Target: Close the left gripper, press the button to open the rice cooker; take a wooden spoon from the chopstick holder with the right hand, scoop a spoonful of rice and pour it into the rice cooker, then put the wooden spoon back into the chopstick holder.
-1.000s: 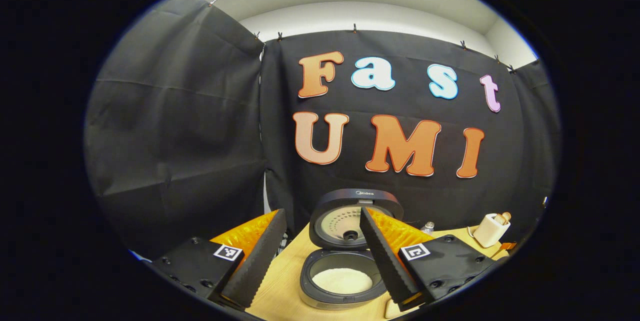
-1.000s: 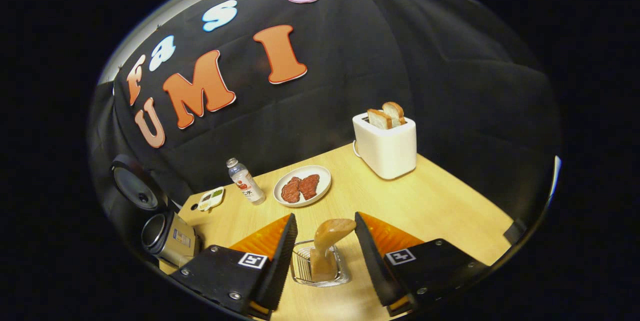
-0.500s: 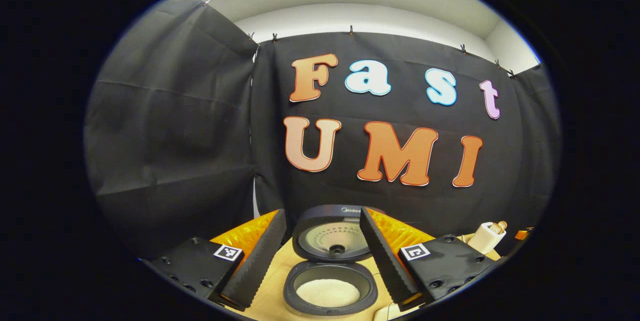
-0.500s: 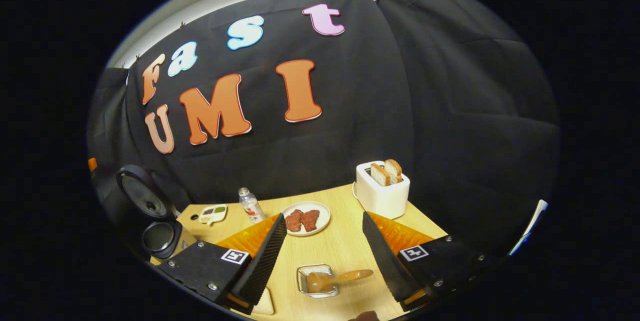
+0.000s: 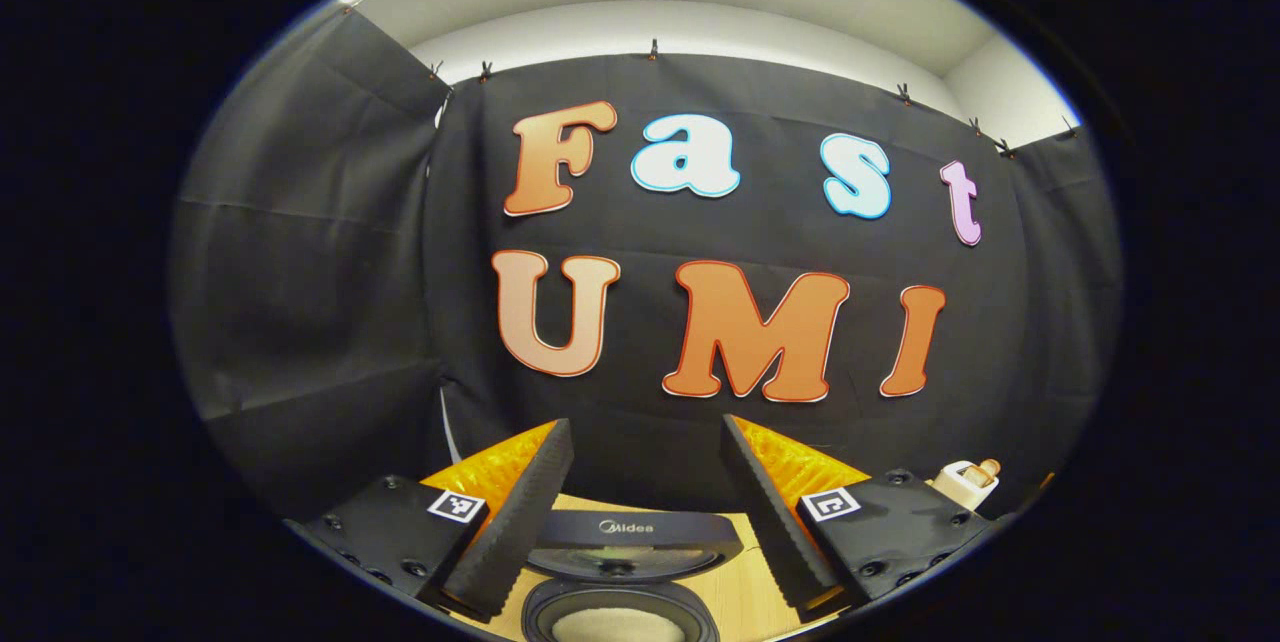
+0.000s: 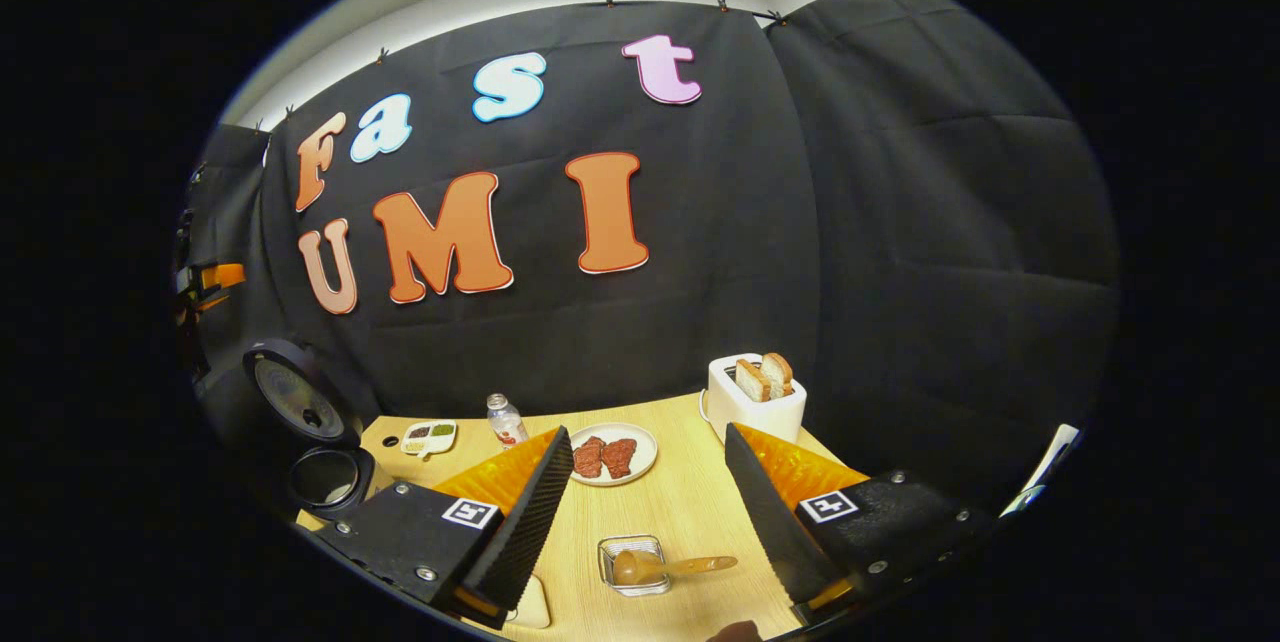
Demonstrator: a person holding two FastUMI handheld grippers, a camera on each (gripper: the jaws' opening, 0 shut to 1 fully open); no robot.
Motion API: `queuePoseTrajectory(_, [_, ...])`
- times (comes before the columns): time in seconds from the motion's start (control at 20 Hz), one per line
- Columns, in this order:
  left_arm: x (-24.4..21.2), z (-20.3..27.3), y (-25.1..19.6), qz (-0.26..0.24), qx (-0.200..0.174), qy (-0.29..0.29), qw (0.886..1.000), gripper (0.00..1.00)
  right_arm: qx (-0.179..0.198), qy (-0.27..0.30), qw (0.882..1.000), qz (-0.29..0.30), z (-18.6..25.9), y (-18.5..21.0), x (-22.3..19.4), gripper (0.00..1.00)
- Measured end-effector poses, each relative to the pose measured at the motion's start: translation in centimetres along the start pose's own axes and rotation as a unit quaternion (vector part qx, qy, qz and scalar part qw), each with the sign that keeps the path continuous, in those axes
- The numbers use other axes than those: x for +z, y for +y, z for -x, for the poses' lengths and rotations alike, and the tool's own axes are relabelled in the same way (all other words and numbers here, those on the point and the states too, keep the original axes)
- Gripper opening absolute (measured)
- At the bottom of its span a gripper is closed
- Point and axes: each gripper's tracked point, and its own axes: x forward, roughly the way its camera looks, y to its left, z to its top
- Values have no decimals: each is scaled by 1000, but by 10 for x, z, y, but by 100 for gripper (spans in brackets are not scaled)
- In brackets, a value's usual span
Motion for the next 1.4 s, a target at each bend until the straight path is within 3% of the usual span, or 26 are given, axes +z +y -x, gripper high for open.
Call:
queuePoseTrajectory(0.1, [-13, -23, 5, -25, 7, 17, 1000, 98, -4, -4, 1000, 5, 6, -1, 2, 94])
queuePoseTrajectory(0.35, [-70, -62, 14, -32, 6, 83, 996, 98, -16, 4, 1000, -11, 12, -6, -6, 94])
queuePoseTrajectory(0.6, [-117, -64, 24, -29, 13, 128, 991, 97, -23, 9, 999, -22, 16, -3, -11, 94])
queuePoseTrajectory(0.65, [-112, -66, 24, -29, 8, 110, 993, 98, -23, 9, 999, -21, 17, 0, -11, 94])
queuePoseTrajectory(1.05, [-125, -11, 16, -34, 1, 110, 993, 98, 9, 5, 1000, -18, 18, 20, -6, 94])
queuePoseTrajectory(1.4, [-172, 63, 7, -39, -3, 110, 993, 100, 60, 13, 998, -9, 8, 47, -6, 94])
